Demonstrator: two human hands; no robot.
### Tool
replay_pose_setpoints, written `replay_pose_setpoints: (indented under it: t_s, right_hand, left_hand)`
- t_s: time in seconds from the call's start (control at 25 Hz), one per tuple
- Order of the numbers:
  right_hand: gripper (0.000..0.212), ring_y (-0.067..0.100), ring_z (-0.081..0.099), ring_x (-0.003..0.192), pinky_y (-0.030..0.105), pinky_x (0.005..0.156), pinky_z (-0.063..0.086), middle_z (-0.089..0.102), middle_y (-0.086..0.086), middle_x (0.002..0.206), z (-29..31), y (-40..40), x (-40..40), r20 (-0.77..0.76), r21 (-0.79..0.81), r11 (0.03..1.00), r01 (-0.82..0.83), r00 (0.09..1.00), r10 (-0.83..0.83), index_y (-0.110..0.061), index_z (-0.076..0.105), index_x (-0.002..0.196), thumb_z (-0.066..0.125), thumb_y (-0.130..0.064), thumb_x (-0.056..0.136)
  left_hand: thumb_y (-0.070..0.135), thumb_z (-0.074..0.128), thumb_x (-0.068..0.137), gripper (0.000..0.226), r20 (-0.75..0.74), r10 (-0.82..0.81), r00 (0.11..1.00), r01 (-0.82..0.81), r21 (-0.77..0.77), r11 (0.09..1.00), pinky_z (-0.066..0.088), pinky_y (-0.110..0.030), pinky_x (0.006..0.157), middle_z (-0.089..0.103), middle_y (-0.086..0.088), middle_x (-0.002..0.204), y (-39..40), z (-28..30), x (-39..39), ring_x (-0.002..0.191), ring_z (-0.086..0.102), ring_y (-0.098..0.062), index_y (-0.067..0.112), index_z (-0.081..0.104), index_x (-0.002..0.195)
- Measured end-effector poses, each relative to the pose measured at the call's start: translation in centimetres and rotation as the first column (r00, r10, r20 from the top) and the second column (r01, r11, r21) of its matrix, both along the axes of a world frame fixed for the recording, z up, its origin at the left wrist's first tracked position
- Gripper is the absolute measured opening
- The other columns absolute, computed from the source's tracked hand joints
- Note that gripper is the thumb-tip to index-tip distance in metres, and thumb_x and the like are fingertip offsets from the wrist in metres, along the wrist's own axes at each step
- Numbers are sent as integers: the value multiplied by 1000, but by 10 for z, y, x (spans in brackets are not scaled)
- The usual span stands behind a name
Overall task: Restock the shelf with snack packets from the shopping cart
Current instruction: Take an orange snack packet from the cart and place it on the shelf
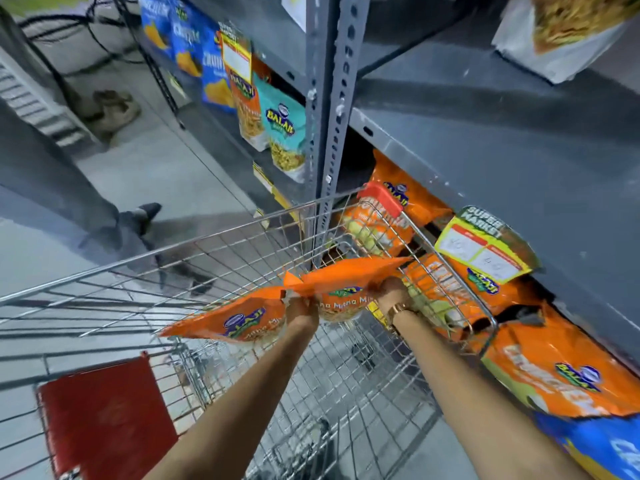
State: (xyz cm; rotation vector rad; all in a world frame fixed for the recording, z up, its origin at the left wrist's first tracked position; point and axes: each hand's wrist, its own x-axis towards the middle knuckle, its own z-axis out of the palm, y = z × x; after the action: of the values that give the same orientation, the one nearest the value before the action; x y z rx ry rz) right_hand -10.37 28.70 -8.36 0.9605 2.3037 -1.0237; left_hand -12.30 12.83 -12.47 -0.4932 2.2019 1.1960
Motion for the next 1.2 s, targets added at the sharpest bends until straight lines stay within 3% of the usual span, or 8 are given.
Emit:
replay_pose_setpoints:
  t_s: [0.12, 0.24, 0.36, 0.52, 0.64, 0.8, 1.04, 1.2]
  right_hand:
    - [23, 24, 54, 88, 26, 67, 34, 66, 23, 98, 12, -4, 5, -164, 30, 996, 79, 984, -74, 6, 59, 106, 51, -2, 86]
    - [13, 34, 60, 89, 37, 73, 45, 66, 20, 87, 33, -8, 13, -200, 60, 997, 39, 979, -26, -3, 62, 93, 52, -10, 88]
    - [31, 29, 52, 74, 34, 57, 37, 49, 8, 59, 58, -10, 27, -223, 140, 988, -72, 969, 102, -22, 41, 61, 48, -22, 91]
    - [28, 38, 61, 88, 37, 61, 40, 66, 24, 92, 97, -14, 50, -308, 225, 964, -145, 928, 211, -3, 54, 95, 44, -29, 93]
    - [24, 34, 60, 80, 31, 53, 34, 60, 12, 74, 135, -14, 70, -408, 221, 965, -142, 885, 224, -15, 46, 74, 43, -30, 93]
    - [29, 38, 60, 87, 33, 60, 33, 65, 25, 91, 186, -7, 92, -545, 245, 965, -91, 810, 215, -17, 37, 67, 45, -32, 91]
    - [30, 42, 60, 94, 47, 77, 50, 67, 26, 100, 253, 16, 119, -733, 231, 969, 93, 671, 111, -1, 57, 96, 47, -29, 91]
    - [29, 43, 60, 91, 41, 70, 45, 67, 26, 98, 289, 46, 125, -801, 192, 960, 202, 598, 34, -2, 57, 94, 47, -29, 91]
  left_hand:
    - [3, 36, 93, 33, -76, -67, 995, 68, 17, 998, 39, -11, 53, 44, 1, 67, -1, 25, -1, 61, 42, -11, 20, 43, 65]
    - [16, 39, 95, 19, -159, -61, 985, 76, 88, 993, 48, -28, 67, 56, -5, 82, -4, 42, 9, 79, 54, -25, 3, 53, 97]
    - [26, 41, 95, 19, -206, -70, 976, 101, 140, 985, 54, -35, 72, 58, -3, 89, -12, 68, 29, 82, 61, -25, 9, 51, 96]
    - [24, 46, 93, 14, -326, -74, 942, 132, 159, 978, 48, -17, 52, 62, -3, 91, -25, 112, 48, 68, 62, -13, 11, 51, 95]
    - [24, 47, 93, 14, -401, -55, 914, 144, 195, 970, 47, -17, 57, 62, 3, 86, -28, 152, 57, 75, 62, -10, 12, 53, 97]
    - [26, 50, 92, 16, -493, -26, 869, 169, 247, 954, 56, -33, 71, 65, 0, 92, -24, 209, 69, 83, 66, -19, 13, 54, 99]
    - [25, 50, 92, 16, -650, -93, 754, 271, 180, 946, 43, -17, 55, 60, -2, 93, 9, 286, 73, 69, 57, -8, 12, 52, 101]
    - [27, 50, 91, 29, -667, -131, 733, 359, 217, 908, 56, -38, 72, 62, -10, 111, 45, 322, 62, 92, 62, -24, 9, 51, 114]
